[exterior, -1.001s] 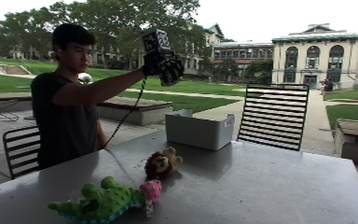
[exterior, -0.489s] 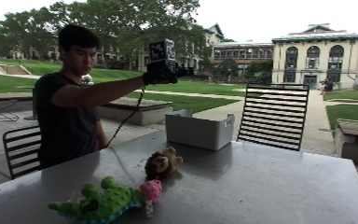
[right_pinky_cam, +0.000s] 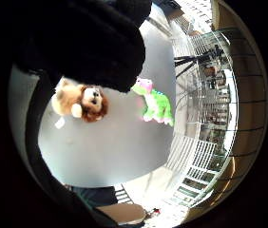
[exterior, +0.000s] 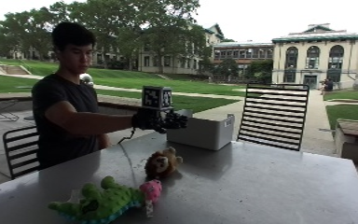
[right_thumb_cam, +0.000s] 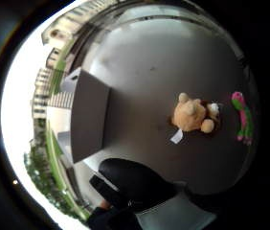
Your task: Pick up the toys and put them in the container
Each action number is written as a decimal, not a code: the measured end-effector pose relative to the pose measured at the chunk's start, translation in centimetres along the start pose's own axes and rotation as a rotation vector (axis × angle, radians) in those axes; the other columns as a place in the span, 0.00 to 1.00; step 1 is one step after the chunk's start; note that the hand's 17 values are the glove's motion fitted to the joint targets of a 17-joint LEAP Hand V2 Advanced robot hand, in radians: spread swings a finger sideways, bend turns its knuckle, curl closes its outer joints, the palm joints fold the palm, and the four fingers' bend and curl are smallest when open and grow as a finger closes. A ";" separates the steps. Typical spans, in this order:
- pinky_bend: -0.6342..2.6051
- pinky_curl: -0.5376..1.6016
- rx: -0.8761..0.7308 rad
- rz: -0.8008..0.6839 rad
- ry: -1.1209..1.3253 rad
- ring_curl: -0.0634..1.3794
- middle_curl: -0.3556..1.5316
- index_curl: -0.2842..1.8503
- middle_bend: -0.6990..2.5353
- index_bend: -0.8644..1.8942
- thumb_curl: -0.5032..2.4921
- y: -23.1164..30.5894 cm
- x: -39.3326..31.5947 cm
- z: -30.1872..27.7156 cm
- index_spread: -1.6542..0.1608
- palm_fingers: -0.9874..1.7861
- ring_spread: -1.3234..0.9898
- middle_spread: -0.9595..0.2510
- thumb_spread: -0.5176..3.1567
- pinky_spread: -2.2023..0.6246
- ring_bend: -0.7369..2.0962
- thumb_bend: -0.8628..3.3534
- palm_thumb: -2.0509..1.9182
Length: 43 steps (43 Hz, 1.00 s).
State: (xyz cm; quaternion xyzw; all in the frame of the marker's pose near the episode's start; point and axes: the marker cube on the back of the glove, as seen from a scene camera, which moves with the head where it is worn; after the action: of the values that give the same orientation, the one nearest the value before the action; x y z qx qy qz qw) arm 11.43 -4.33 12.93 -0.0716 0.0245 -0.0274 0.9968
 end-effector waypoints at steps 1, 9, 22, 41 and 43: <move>0.53 0.40 -0.015 0.005 -0.005 0.19 0.39 0.19 0.27 0.33 0.23 0.0 0.3 1.0 0.76 0.26 0.58 0.79 0.36 0.81 0.33 0.18 0.48; 0.53 0.40 -0.112 0.037 -0.028 0.20 0.39 0.18 0.27 0.32 0.23 0.2 1.3 7.3 0.76 0.26 0.58 0.79 0.36 0.81 0.32 0.18 0.48; 0.54 0.41 -0.186 0.102 -0.112 0.17 0.34 0.23 0.22 0.44 0.24 0.0 3.0 14.8 0.74 0.31 0.58 0.78 0.38 0.80 0.30 0.20 0.52; 0.48 0.37 -0.031 0.137 -0.057 0.27 0.29 0.37 0.31 0.76 0.31 -0.5 4.1 13.6 0.83 0.75 0.49 0.68 0.48 0.67 0.52 0.32 0.71; 0.47 0.37 -0.004 0.134 -0.035 0.29 0.31 0.39 0.32 0.76 0.31 -0.7 4.7 13.0 0.84 0.78 0.47 0.66 0.47 0.66 0.54 0.32 0.73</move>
State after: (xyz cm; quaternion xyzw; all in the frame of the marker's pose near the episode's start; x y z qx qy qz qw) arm 16.77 -3.49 25.66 -0.0722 0.0121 0.0405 0.9965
